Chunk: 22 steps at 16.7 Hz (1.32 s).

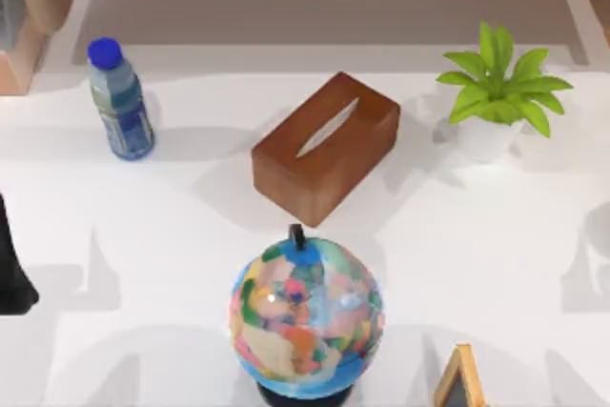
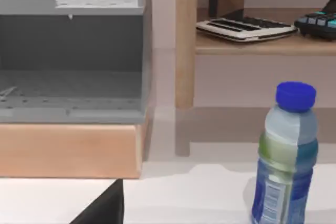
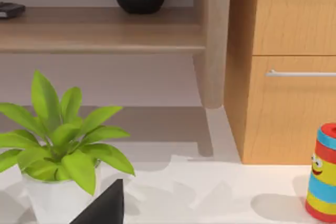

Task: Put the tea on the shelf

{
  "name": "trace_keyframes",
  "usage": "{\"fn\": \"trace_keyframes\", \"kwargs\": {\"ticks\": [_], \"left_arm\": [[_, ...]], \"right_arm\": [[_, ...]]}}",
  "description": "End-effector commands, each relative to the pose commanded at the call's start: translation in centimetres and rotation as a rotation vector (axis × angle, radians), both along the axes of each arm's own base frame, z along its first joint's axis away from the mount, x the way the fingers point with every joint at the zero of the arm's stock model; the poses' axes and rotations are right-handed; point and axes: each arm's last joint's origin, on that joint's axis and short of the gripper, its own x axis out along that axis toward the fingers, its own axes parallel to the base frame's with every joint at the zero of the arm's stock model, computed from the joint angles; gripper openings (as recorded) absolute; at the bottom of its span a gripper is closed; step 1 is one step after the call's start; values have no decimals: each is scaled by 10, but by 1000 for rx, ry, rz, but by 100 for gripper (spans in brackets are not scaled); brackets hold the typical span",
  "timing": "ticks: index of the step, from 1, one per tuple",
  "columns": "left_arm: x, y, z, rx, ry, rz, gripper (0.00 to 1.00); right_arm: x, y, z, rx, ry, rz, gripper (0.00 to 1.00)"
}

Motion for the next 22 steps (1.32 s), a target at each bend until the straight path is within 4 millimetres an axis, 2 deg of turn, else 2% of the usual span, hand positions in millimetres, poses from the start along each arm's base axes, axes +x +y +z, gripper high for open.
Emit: {"fn": "trace_keyframes", "kwargs": {"ticks": [7, 13, 18, 22], "left_arm": [[0, 0, 0, 0, 0, 0, 100], [0, 0, 0, 0, 0, 0, 100], [0, 0, 0, 0, 0, 0, 100], [0, 0, 0, 0, 0, 0, 100]], "right_arm": [[9, -7, 8, -14, -13, -4, 100], [41, -38, 14, -44, 10, -12, 100], [66, -85, -8, -43, 62, -15, 100], [70, -122, -39, -29, 87, -16, 100]]}}
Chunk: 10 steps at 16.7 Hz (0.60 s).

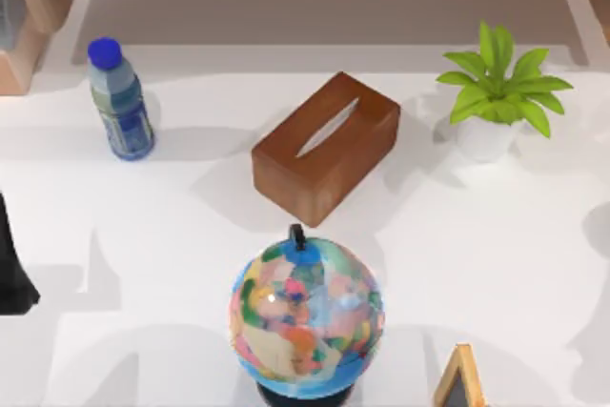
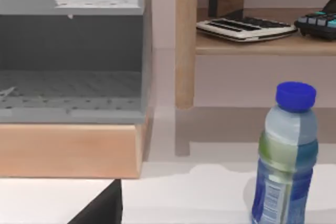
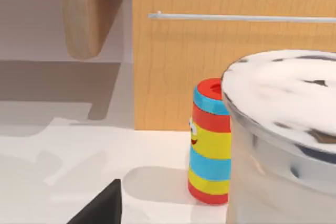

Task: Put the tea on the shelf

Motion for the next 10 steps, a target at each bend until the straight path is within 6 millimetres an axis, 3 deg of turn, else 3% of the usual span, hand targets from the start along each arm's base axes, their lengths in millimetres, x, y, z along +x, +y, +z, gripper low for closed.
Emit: {"fn": "trace_keyframes", "kwargs": {"ticks": [5, 10], "left_arm": [[0, 0, 0, 0, 0, 0, 100], [0, 0, 0, 0, 0, 0, 100]], "right_arm": [[-9, -26, -32, 15, 10, -2, 100], [-13, -31, -38, 18, 11, -2, 100]]}}
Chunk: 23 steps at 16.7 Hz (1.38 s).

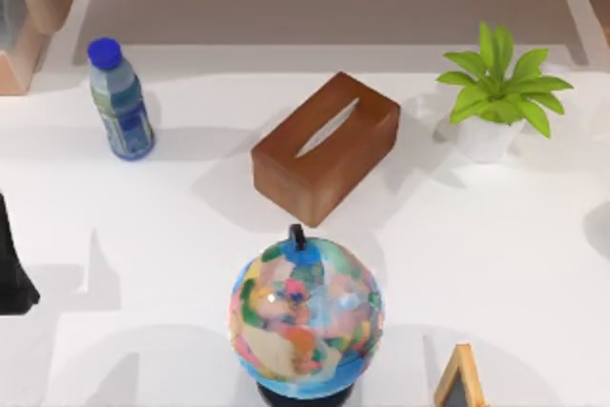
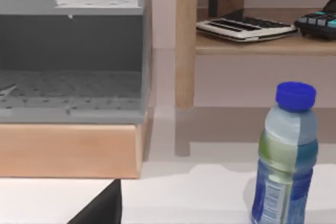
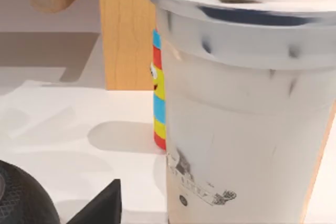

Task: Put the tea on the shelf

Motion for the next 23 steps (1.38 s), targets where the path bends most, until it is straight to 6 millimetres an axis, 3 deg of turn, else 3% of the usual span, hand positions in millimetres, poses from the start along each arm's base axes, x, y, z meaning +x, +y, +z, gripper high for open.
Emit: {"fn": "trace_keyframes", "kwargs": {"ticks": [5, 12, 17, 23], "left_arm": [[0, 0, 0, 0, 0, 0, 100], [0, 0, 0, 0, 0, 0, 100], [0, 0, 0, 0, 0, 0, 100], [0, 0, 0, 0, 0, 0, 100]], "right_arm": [[11, -1, -1, 0, 1, 0, 100], [76, -2, -7, 0, 0, 0, 100], [80, -1, -8, 0, 0, 0, 100], [80, -1, -8, 0, 0, 0, 55]]}}
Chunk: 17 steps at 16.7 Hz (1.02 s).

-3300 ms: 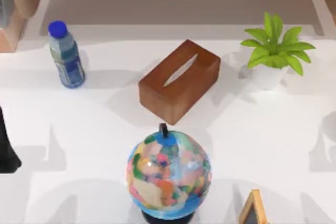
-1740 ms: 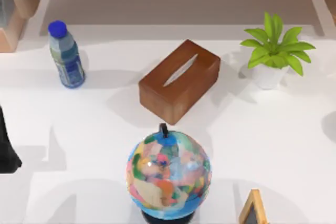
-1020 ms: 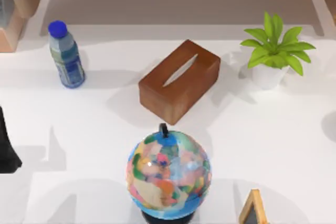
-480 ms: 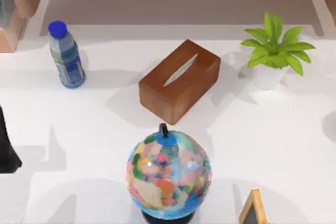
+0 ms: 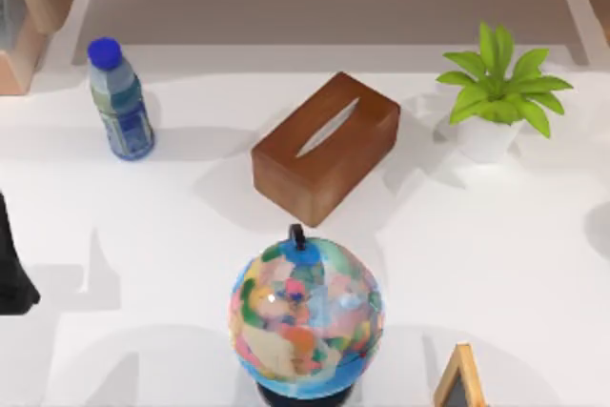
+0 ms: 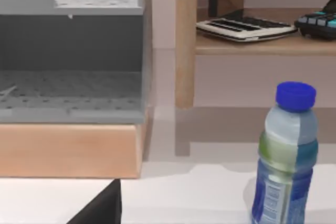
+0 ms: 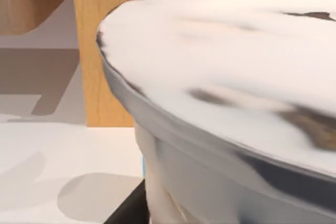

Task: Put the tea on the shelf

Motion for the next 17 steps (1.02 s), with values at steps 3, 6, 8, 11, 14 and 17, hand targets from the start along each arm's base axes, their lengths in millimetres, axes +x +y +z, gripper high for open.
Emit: {"fn": "trace_keyframes", "kwargs": {"ticks": [3, 6, 8, 11, 14, 17], "left_arm": [[0, 0, 0, 0, 0, 0, 100], [0, 0, 0, 0, 0, 0, 100], [0, 0, 0, 0, 0, 0, 100], [0, 0, 0, 0, 0, 0, 100], [0, 0, 0, 0, 0, 0, 100], [0, 0, 0, 0, 0, 0, 100]], "right_arm": [[0, 0, 0, 0, 0, 0, 32], [0, 0, 0, 0, 0, 0, 10], [0, 0, 0, 0, 0, 0, 0], [0, 0, 0, 0, 0, 0, 0], [0, 0, 0, 0, 0, 0, 0], [0, 0, 1, 0, -1, -2, 0]]}}
